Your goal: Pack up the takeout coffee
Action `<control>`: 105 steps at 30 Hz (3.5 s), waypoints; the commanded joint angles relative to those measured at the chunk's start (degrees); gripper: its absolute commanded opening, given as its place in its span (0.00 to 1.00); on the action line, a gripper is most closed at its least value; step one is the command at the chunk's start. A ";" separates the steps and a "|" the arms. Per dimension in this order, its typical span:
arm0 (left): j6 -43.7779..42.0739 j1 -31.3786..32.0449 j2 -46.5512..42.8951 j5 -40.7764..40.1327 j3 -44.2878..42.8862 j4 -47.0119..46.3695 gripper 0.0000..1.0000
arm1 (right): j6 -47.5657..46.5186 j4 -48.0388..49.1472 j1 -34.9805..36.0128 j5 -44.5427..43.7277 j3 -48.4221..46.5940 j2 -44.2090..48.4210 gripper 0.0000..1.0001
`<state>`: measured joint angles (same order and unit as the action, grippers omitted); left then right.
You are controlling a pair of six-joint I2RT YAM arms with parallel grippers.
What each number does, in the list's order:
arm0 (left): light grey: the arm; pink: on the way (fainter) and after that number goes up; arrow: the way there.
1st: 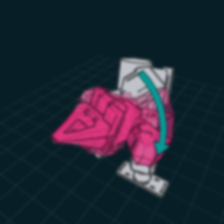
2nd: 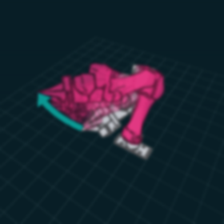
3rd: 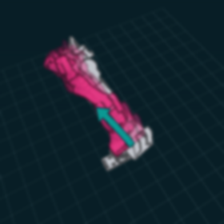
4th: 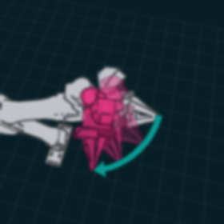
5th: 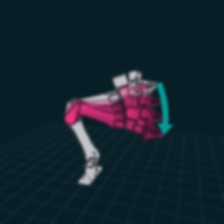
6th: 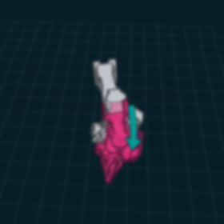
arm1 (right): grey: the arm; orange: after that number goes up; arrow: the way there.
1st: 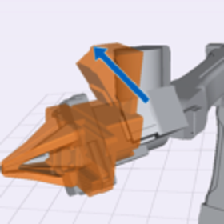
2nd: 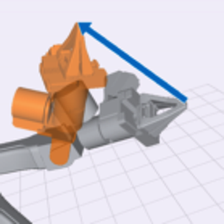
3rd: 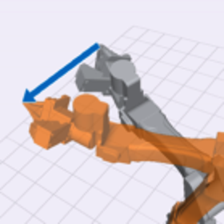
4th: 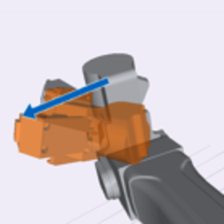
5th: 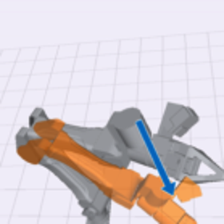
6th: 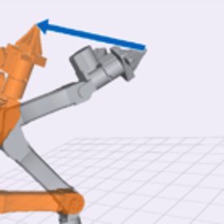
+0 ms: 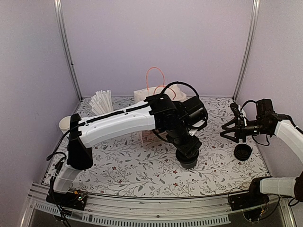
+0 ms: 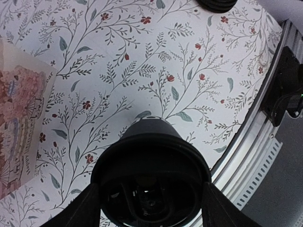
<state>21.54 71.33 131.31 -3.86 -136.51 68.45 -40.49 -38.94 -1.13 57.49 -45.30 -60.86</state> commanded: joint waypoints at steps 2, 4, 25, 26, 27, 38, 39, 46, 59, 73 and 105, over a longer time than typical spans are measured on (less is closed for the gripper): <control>-2.85 -0.56 2.45 5.43 -2.52 -1.18 0.66 | 0.68 0.84 0.20 -0.68 -0.14 -0.87 0.55; -2.98 -0.62 2.91 5.66 -2.54 -1.37 0.66 | 0.60 0.72 0.18 -0.79 -0.14 -1.16 0.55; -3.40 -0.50 4.57 6.55 -1.44 -1.64 0.81 | 0.54 0.83 0.20 -0.88 -0.01 -1.27 0.55; -3.54 -0.49 4.18 6.37 -1.40 -1.78 0.82 | 0.58 0.80 0.18 -0.81 0.03 -1.28 0.55; -3.66 -0.47 3.90 6.22 -1.39 -1.82 0.83 | 0.59 0.75 0.22 -0.73 0.03 -1.34 0.55; -5.80 -0.19 -9.47 -1.28 3.13 -3.41 0.90 | -6.19 -8.14 3.07 -1.58 -6.17 -2.69 0.55; -6.51 0.13 -12.51 -2.62 5.87 -5.66 0.90 | -7.35 -9.68 4.68 -3.08 -7.66 -3.21 0.55; -8.07 1.13 -31.88 -14.28 29.16 -18.73 0.93 | -11.04 -17.39 18.47 -9.74 -17.40 -6.36 0.75; 8.00 -3.05 -54.73 -22.00 60.66 -32.34 1.00 | -13.31 -19.66 38.89 -24.50 -23.17 -15.88 0.83; 12.96 -8.59 -64.04 -16.73 70.79 -37.94 0.98 | -11.94 -20.17 47.10 -31.58 -25.22 -24.39 0.84; 12.56 -10.42 -60.52 -12.33 70.59 -37.99 0.95 | -9.58 -22.41 51.82 -39.51 -29.24 -26.53 0.86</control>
<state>34.15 61.69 69.91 -16.97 -65.84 31.90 -50.15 -59.48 50.30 18.52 -73.97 -86.78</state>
